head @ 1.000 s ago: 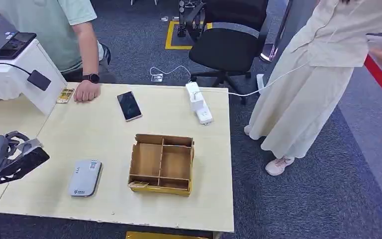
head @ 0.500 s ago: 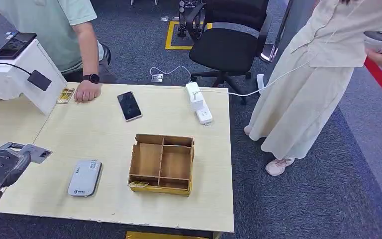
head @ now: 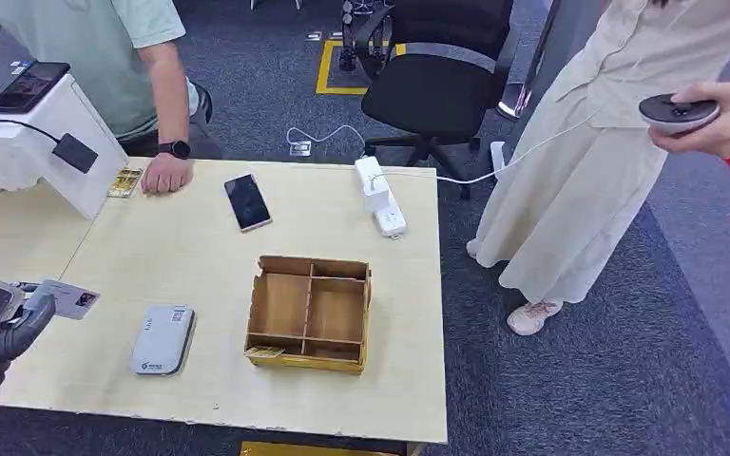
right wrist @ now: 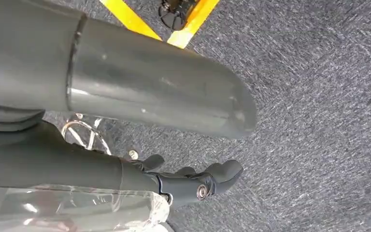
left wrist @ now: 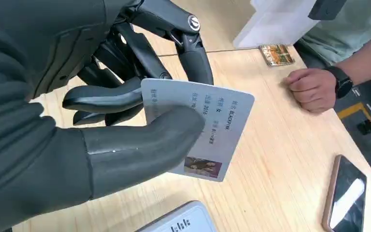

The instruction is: Pass the card to the sensor for recognition and then transmit it.

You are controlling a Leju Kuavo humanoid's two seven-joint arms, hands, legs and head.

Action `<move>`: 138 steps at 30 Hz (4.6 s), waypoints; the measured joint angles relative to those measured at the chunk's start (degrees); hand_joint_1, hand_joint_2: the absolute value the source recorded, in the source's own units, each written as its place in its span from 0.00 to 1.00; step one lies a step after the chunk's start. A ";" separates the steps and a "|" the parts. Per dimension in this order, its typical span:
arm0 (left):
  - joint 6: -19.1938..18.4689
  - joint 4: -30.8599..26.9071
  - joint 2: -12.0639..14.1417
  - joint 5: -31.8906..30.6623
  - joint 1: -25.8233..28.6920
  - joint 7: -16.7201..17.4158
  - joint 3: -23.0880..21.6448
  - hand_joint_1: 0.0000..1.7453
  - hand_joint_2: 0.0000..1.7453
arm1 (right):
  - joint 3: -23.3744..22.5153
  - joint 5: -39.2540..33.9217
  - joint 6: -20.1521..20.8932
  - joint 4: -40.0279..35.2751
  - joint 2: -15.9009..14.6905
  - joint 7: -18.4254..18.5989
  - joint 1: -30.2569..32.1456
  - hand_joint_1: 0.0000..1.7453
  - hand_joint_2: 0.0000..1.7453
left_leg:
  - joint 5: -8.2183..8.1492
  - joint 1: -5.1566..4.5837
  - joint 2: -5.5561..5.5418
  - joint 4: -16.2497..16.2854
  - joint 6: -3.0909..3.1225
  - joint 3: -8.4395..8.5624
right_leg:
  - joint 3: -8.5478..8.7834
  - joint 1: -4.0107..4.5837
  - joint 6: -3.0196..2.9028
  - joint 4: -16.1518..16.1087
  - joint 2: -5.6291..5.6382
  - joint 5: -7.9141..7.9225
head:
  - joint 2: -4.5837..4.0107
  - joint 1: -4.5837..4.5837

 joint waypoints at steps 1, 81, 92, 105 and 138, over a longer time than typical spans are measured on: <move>-0.22 0.00 0.07 0.15 0.00 0.52 0.00 1.00 1.00 | -0.02 0.09 0.00 0.05 -0.02 0.00 0.00 0.00 0.00 | 0.00 0.00 0.00 0.00 0.00 0.00 | 0.00 0.00 0.00 0.00 0.00 0.00 | 0.00 0.02; 2.03 17.29 1.51 -9.90 -9.41 7.78 -23.23 1.00 1.00 | 0.13 6.03 0.44 2.34 -1.36 -0.57 -0.82 0.00 0.00 | 0.01 -0.01 0.02 0.01 -0.01 0.06 | 0.01 -0.01 0.01 -0.01 0.03 0.03 | 0.00 0.07; 2.32 18.45 2.89 -11.89 -11.11 8.35 -24.52 1.00 1.00 | 0.11 5.84 0.22 2.36 -1.35 -0.31 -0.81 0.00 0.00 | 0.03 -0.01 0.00 0.01 -0.04 0.08 | 0.03 -0.01 0.01 0.00 0.01 0.03 | 0.00 0.07; 3.45 17.42 2.73 -10.16 -14.79 4.48 -25.16 1.00 1.00 | -0.02 5.46 -0.17 2.36 -1.36 -0.31 -0.77 0.00 0.00 | 0.06 -0.01 0.00 0.01 -0.04 0.07 | 0.03 -0.01 0.01 0.00 0.02 0.04 | 0.00 0.07; 34.75 15.30 -7.89 -44.26 -29.43 -1.68 -25.99 1.00 1.00 | -1.22 6.16 -0.07 2.06 -0.74 0.30 -0.93 0.00 0.00 | 0.06 -0.02 0.02 0.05 -0.03 0.06 | 0.00 -0.01 0.06 0.00 0.05 0.09 | 0.00 0.04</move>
